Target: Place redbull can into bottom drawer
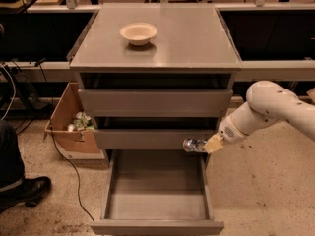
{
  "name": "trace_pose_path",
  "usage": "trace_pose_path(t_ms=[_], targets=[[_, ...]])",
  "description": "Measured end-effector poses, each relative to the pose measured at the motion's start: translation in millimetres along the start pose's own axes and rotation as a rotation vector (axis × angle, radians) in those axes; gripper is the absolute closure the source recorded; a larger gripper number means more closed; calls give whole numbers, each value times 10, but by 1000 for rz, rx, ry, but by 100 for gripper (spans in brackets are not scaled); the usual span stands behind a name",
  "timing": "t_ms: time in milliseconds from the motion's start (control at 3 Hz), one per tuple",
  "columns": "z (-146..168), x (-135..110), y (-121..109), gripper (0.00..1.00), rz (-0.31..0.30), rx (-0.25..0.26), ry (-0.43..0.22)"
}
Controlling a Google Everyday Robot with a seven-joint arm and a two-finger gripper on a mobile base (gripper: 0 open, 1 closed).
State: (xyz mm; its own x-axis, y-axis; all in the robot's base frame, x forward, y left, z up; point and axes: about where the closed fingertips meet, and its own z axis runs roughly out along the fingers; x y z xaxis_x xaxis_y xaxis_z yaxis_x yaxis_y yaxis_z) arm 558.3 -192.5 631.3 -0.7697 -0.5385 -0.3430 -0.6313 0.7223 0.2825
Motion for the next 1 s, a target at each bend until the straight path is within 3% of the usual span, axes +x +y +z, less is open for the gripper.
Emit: trace_pose_path(t_ms=[333, 1000], targets=[[173, 105, -113, 100, 4, 19, -5], [959, 561, -789, 100, 5, 59, -2]])
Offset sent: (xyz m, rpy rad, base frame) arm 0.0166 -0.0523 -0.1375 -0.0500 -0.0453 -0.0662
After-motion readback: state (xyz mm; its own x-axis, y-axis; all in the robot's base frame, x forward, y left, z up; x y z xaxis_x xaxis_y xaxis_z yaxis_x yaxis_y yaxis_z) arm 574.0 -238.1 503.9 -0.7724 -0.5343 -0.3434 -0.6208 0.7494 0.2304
